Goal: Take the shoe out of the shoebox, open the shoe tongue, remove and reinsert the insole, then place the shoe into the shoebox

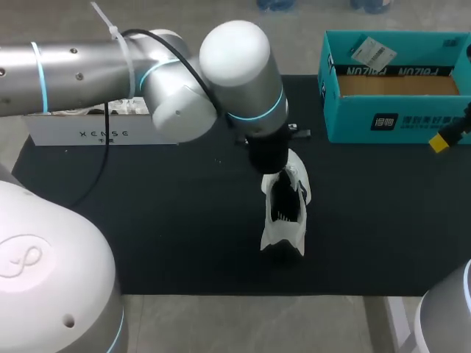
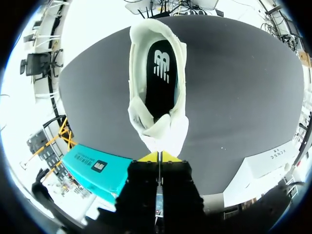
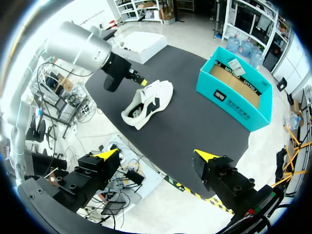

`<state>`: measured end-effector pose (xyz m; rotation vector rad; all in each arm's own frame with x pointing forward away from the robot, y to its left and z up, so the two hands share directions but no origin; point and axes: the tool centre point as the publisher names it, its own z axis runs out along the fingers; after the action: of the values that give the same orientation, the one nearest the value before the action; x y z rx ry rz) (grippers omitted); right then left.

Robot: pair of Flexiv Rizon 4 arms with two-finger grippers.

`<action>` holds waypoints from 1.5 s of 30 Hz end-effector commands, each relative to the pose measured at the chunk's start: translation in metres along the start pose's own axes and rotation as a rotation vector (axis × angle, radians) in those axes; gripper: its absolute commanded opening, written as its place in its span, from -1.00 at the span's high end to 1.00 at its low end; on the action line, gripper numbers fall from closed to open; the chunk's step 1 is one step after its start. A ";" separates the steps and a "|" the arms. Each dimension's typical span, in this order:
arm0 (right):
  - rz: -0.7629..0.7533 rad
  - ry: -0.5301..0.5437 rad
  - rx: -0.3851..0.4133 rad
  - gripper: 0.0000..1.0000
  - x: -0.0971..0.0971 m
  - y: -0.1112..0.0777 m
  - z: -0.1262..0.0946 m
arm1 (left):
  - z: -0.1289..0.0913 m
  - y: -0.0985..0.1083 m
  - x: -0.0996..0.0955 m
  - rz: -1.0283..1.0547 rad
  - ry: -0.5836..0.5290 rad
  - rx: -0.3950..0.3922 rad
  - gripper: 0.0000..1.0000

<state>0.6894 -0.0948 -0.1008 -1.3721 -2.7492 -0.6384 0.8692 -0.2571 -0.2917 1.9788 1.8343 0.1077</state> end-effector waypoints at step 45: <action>0.001 0.002 0.006 -1.00 -0.002 0.003 0.001 | -0.003 -0.028 0.031 -0.408 0.138 -0.036 -1.00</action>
<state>0.6901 -0.0946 -0.1005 -1.3720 -2.7487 -0.6366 0.8463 -0.2268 -0.3062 1.5693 2.2691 0.1522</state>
